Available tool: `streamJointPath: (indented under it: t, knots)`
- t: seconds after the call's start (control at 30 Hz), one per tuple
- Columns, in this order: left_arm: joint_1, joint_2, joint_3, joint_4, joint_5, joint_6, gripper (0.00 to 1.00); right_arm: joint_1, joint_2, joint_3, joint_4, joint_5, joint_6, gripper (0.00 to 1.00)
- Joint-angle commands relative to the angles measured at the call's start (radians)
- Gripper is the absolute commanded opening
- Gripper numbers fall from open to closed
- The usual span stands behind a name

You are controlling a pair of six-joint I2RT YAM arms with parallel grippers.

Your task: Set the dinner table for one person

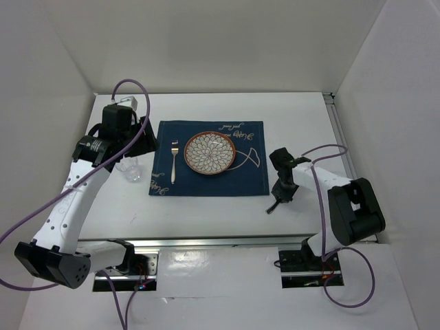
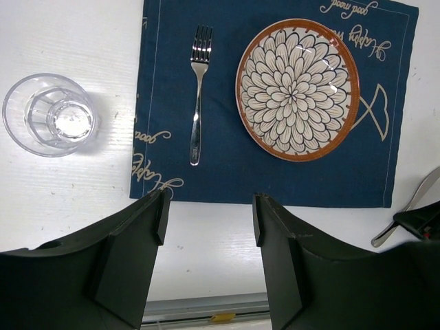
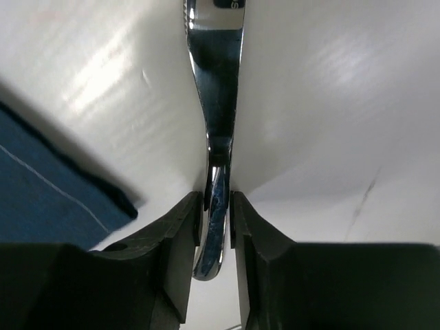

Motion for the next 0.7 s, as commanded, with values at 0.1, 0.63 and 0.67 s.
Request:
streamJointPath:
  t: [0.1,0.63,0.67]
  knots:
    - [0.0,-0.002,0.033,0.02,0.017,0.009,0.69,-0.12,0.043,0.013,0.174,0.02,-0.195,0.44]
    - [0.0,-0.011,0.044,0.011,0.003,0.009,0.69,-0.186,0.005,-0.009,0.194,-0.104,-0.243,0.62]
    - [0.0,-0.011,0.044,0.011,0.003,0.009,0.69,-0.174,-0.008,-0.029,0.194,-0.104,-0.229,0.62]
